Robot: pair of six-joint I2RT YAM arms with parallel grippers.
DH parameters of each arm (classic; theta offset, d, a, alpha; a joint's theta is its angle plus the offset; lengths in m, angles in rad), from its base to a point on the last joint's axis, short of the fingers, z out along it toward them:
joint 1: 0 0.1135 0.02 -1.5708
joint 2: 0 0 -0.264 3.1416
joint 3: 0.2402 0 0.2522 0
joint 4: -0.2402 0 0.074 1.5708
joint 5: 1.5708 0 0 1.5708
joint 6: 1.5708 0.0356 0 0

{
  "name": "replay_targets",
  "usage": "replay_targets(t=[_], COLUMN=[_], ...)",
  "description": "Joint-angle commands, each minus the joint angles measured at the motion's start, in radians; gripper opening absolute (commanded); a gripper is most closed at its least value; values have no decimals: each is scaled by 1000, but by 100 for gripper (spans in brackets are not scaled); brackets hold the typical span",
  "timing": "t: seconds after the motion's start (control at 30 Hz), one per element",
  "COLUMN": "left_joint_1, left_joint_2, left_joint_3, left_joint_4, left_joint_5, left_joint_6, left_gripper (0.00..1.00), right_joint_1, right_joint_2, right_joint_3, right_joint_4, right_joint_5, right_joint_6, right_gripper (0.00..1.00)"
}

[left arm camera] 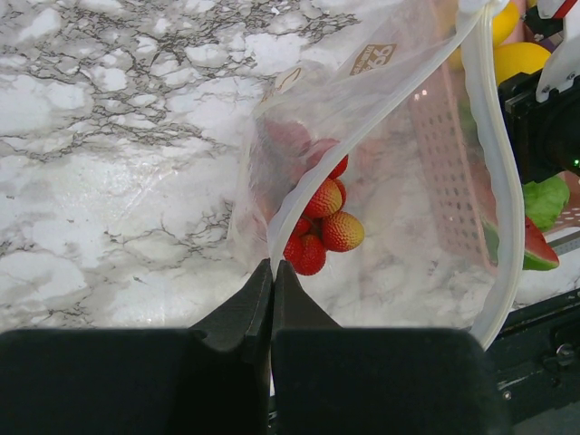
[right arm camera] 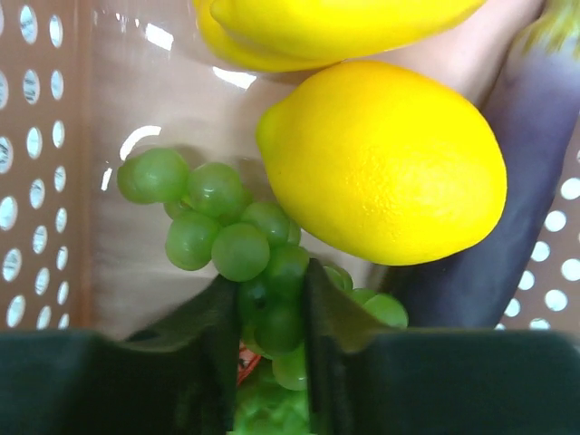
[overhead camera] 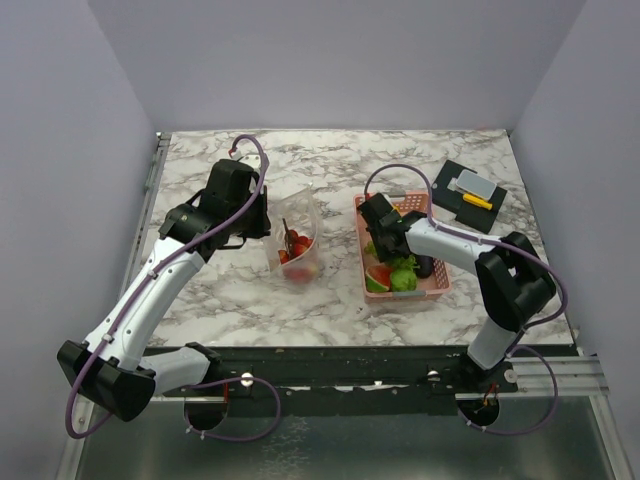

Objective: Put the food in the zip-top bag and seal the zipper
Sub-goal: Pick up the fake fruit from the bin.

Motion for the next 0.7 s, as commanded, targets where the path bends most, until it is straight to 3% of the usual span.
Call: replay_targets(t=[0.0,0.17,0.67], left_joint_1=[1,2,1], left_joint_2=[7,11,1], left_joint_3=[12,12,10], left_joint_4=[-1,-1,0], left_joint_5=[8,8,7], left_joint_6=[10,11,15], left_gripper=[0,0,0], right_joint_1=[-7,-7,-6], right_joint_2=[29,-21,-218], right_joint_3=[-24,-11,80], right_joint_4=[-10,-27,-96], right_joint_5=[-5,13,88], right_joint_6=[7,0,1], right_gripper=[21,1,0])
